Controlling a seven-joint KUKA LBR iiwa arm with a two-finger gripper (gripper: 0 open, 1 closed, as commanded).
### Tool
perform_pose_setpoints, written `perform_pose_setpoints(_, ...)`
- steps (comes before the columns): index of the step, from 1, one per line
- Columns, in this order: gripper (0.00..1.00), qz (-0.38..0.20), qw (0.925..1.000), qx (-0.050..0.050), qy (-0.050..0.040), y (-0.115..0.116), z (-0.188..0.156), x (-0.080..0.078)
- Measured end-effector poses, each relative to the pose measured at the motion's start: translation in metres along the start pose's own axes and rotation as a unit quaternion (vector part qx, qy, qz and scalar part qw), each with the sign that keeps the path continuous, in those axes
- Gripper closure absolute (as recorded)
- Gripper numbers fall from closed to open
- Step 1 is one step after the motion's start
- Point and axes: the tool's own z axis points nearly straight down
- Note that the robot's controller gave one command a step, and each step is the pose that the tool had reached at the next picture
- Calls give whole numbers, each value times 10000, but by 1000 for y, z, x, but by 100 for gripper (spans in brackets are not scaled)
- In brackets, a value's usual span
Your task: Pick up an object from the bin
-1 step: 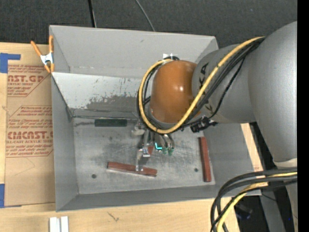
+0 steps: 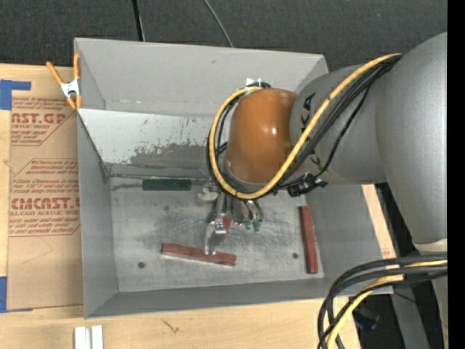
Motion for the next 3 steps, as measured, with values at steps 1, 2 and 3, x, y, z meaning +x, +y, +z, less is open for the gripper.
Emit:
perform_pose_setpoints(1,100,-269,9996,-10,-28,17,57,24)
perform_pose_setpoints(2,100,-268,9996,-10,-27,17,57,24)
perform_pose_setpoints(3,100,-233,9997,-9,-49,30,-139,15)
